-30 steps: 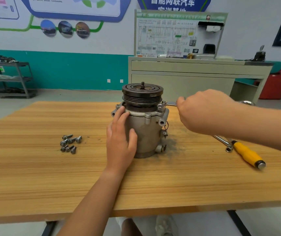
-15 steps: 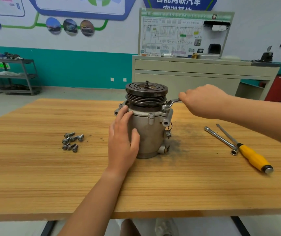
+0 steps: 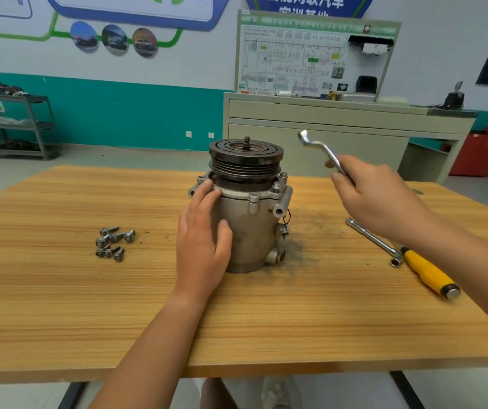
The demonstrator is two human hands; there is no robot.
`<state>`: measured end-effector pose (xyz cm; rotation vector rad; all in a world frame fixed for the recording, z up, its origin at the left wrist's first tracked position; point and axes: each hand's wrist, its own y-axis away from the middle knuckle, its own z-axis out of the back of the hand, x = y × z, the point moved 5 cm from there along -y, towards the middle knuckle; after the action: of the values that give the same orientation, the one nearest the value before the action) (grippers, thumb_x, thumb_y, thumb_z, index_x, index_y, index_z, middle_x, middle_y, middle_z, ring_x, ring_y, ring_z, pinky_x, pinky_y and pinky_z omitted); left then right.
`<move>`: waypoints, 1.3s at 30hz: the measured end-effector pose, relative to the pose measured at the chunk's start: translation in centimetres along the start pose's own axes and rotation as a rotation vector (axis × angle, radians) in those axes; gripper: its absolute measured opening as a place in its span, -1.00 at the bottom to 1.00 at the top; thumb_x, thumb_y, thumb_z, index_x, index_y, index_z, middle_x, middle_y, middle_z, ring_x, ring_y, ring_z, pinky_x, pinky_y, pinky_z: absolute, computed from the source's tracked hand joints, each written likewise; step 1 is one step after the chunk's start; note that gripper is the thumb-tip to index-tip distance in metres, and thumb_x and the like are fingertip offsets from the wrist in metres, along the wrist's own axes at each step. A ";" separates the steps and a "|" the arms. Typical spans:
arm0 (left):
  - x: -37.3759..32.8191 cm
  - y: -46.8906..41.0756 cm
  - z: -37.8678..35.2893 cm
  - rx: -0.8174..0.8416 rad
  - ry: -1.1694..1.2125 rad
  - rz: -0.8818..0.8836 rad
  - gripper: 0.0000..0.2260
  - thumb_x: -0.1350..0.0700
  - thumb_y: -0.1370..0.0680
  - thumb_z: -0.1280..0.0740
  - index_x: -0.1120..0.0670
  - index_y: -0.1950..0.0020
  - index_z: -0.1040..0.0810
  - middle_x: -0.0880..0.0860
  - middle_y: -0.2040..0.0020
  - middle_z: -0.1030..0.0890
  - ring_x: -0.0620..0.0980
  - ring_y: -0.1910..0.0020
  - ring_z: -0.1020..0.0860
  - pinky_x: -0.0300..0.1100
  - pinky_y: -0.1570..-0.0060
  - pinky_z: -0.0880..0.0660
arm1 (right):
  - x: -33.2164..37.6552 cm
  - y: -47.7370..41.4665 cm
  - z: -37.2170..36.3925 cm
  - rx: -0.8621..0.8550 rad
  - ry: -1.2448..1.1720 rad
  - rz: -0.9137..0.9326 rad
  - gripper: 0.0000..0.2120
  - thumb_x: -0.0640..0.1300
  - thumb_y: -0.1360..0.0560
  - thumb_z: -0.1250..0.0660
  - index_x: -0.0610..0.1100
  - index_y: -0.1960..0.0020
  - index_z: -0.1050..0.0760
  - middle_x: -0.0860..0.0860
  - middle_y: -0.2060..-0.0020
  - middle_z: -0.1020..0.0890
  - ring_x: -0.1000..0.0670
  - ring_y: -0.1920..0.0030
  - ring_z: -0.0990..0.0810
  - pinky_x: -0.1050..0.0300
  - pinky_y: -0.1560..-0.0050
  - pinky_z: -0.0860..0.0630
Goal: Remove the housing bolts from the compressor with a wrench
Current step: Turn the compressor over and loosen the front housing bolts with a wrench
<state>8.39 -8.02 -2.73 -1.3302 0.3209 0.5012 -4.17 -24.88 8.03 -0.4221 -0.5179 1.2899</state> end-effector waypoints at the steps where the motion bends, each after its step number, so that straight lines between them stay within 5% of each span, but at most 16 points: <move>1: 0.0 0.1 0.0 0.003 0.002 0.001 -0.57 0.09 -0.51 -0.13 0.08 -0.39 -0.32 -0.14 -0.43 -0.24 -0.33 -0.36 -0.15 -0.50 -0.31 -0.05 | 0.1 0.6 -0.1 0.065 0.107 0.011 -0.77 -0.08 -0.59 -0.07 -0.12 -0.16 -0.41 0.04 0.43 -0.40 -0.03 0.41 -0.41 0.11 0.44 -0.28; 8: 0.1 0.1 0.1 0.010 0.000 -0.002 -0.57 0.08 -0.51 -0.12 0.03 -0.39 -0.31 -0.16 -0.43 -0.22 -0.32 -0.36 -0.15 -0.51 -0.30 -0.04 | 1.5 0.5 -0.6 0.248 0.440 0.009 -0.80 -0.12 -0.59 -0.05 -0.04 -0.14 -0.39 0.04 0.37 -0.38 -0.01 0.33 -0.43 0.11 0.36 -0.42; 13: 0.1 0.0 0.2 0.015 -0.003 0.000 -0.57 0.08 -0.50 -0.12 0.03 -0.39 -0.30 -0.18 -0.43 -0.21 -0.37 -0.34 -0.14 -0.53 -0.28 -0.04 | 4.0 -0.6 -0.4 0.268 0.733 0.185 -0.85 -0.26 -0.53 -0.09 -0.12 -0.03 -0.38 0.02 0.45 -0.26 0.06 0.49 -0.21 0.21 0.53 -0.13; 17: -0.1 0.1 0.1 0.002 0.003 0.017 -0.56 0.08 -0.50 -0.12 0.08 -0.39 -0.32 -0.17 -0.42 -0.22 -0.22 -0.35 -0.19 -0.54 -0.28 -0.04 | 4.4 -0.7 -0.2 0.302 0.885 0.336 -0.95 -0.23 -0.56 -0.07 -0.12 0.08 -0.27 0.03 0.48 -0.23 0.07 0.52 -0.18 0.22 0.56 -0.08; 22: -0.1 0.2 0.1 -0.003 0.007 0.010 -0.56 0.09 -0.50 -0.13 0.07 -0.39 -0.31 -0.19 -0.42 -0.21 -0.20 -0.36 -0.18 -0.54 -0.28 -0.02 | 2.8 -1.0 -0.4 0.272 0.877 0.416 -0.74 -0.03 -0.58 0.04 -0.12 -0.07 -0.35 0.05 0.51 -0.29 0.08 0.54 -0.24 0.21 0.55 -0.13; 28: -0.2 0.0 0.1 0.001 0.003 0.014 -0.56 0.09 -0.50 -0.13 0.10 -0.39 -0.33 -0.16 -0.43 -0.22 -0.16 -0.37 -0.19 -0.54 -0.28 -0.01 | 0.9 -4.4 -1.8 0.259 0.909 0.394 -0.79 -0.25 -0.56 -0.10 -0.12 -0.17 -0.33 0.05 0.45 -0.33 0.06 0.50 -0.27 0.21 0.54 -0.13; 34: -0.2 0.1 0.1 0.011 0.005 0.023 -0.56 0.09 -0.51 -0.13 0.08 -0.40 -0.31 -0.15 -0.44 -0.22 -0.13 -0.38 -0.21 -0.54 -0.29 -0.01 | 1.7 -6.7 -5.6 0.024 0.583 0.332 -0.72 -0.37 -0.53 -0.08 -0.24 -0.19 -0.41 -0.14 0.02 -0.57 -0.15 0.06 -0.52 0.08 0.17 -0.33; 39: -0.1 0.1 0.1 0.009 0.003 0.022 -0.56 0.10 -0.51 -0.13 0.10 -0.39 -0.32 -0.14 -0.43 -0.22 -0.13 -0.38 -0.20 -0.54 -0.29 0.00 | -0.1 -5.4 -3.9 -0.162 0.243 0.116 -0.75 -0.20 -0.60 -0.11 -0.20 -0.23 -0.44 -0.16 0.18 -0.61 -0.18 0.21 -0.56 0.09 0.31 -0.36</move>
<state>8.24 -7.93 -2.75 -1.3199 0.3407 0.5154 2.29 -26.26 7.89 -0.7434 -0.3972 1.2907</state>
